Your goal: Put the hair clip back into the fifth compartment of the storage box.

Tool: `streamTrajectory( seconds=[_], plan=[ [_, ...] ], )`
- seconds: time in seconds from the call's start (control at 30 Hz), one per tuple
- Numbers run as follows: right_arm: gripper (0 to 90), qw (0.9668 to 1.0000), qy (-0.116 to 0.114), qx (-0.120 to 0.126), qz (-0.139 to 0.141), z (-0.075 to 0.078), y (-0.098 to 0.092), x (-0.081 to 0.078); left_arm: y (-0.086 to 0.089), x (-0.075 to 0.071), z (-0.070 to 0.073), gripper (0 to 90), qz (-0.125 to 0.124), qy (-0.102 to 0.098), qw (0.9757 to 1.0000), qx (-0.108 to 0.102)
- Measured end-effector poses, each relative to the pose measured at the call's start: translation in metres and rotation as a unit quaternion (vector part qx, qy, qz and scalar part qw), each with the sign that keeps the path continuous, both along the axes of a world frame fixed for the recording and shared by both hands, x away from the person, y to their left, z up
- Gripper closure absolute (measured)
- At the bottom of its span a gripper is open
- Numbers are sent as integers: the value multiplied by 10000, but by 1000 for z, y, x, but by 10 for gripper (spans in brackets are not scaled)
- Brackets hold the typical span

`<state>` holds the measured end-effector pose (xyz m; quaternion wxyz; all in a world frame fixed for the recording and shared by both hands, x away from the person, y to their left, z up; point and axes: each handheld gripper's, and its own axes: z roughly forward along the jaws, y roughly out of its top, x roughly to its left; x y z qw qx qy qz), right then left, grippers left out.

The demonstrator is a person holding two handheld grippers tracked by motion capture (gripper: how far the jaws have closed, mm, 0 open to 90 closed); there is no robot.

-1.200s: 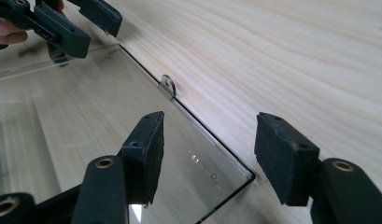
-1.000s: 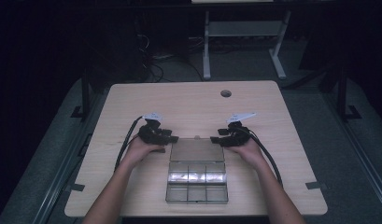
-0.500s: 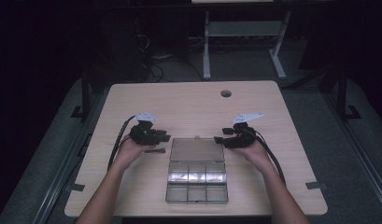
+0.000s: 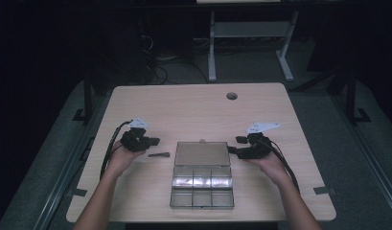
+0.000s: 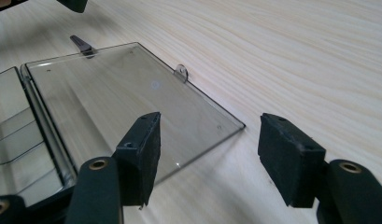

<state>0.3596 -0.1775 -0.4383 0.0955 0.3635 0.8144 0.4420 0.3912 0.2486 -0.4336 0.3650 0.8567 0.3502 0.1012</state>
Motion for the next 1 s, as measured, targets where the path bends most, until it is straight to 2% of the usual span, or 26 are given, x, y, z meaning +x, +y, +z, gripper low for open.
streamTrajectory(
  seconds=[0.13, 0.27, 0.4, 0.47, 0.57, 0.6, 0.73, 1.0],
  plan=[
    [375, 10000, -5, -23, -71, -2, -10, -13, 10, -7, -6, 899, 68, 7, 9997, 239],
    [366, 9999, -24, -56, -126, -5, -20, -23, 24, -14, -7, 899, 229, -39, 9996, 178],
    [356, 9998, 1, -88, -174, -8, -27, -34, 27, -14, -9, 899, 298, -54, 9994, 169],
    [353, 9998, 4, -105, -185, -9, -30, -39, 23, -11, -15, 899, 187, 25, 9997, 151],
    [350, 9997, -28, -114, -213, -11, -35, -46, 19, -11, -20, 899, 163, 143, 9996, 164],
    [350, 9997, -3, -108, -237, -10, -37, -47, 19, -10, -21, 898, 108, 126, 9996, 209],
    [349, 9995, -52, -77, -312, -9, -41, -45, 18, -11, -24, 899, 31, 318, 9993, 175],
    [349, 9994, -37, -105, -339, -12, -44, -44, 17, -13, -26, 899, -194, 471, 9986, 163]
  ],
)
